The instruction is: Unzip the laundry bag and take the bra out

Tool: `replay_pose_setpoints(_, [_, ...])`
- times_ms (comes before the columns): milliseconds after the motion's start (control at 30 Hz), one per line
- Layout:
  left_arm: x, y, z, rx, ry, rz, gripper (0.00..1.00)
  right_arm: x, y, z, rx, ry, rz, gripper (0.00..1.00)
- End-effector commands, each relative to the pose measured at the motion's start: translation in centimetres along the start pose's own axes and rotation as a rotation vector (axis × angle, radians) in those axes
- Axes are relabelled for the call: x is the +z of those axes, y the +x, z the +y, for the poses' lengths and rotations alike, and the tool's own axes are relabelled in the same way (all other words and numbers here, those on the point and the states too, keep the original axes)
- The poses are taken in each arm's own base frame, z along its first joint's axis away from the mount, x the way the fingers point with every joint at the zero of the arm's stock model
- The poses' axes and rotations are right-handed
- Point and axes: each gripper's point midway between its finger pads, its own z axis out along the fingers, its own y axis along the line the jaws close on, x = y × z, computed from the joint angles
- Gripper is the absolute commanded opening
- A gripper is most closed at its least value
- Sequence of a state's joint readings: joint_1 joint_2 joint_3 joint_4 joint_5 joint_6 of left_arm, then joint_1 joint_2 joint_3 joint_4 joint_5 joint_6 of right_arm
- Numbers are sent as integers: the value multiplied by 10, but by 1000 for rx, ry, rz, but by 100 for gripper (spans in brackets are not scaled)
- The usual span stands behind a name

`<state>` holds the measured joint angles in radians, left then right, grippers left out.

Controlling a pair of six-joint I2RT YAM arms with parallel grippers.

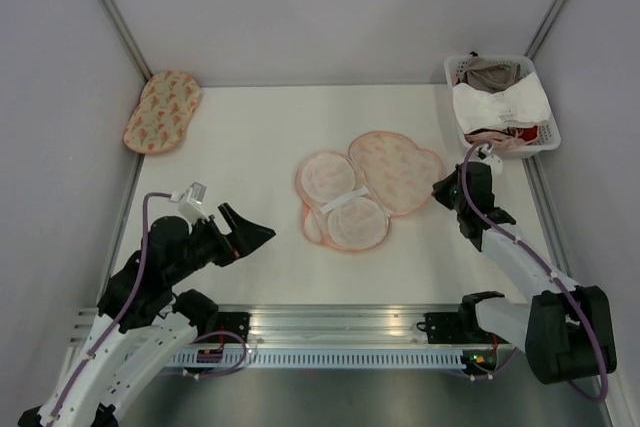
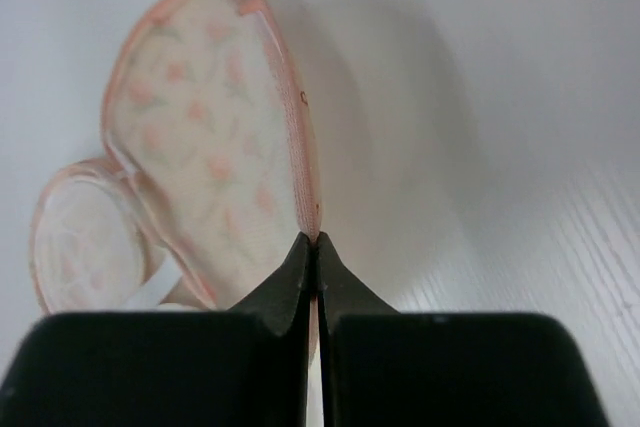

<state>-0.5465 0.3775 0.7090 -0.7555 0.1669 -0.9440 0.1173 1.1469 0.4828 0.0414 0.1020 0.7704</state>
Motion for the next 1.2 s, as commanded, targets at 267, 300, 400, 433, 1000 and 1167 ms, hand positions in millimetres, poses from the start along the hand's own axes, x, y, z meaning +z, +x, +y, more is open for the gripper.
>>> replay_pose_setpoints(267, [-46,-28,-4,-21,-3,-198,100,-76,56,148,-837,-407,39,1])
replay_pose_setpoints(300, [-50,-25,-3,-31,1,-198,100,-90,89,160,-918,-481,93,0])
replay_pose_setpoints(400, [-54,-26,1,-39,-9,-219,100,-108,160,157,-1167,-550,267,1])
replay_pose_setpoints(433, [-56,-25,4,-43,-15,-224,100,-115,176,159,-1224,-567,304,0])
replay_pose_setpoints(1000, [-48,-17,-11,7,62,-152,100,-200,120,193,-850,-626,140,98])
replay_pose_setpoints(1167, [-26,-7,-21,86,128,-70,100,-218,93,187,-752,-557,152,98])
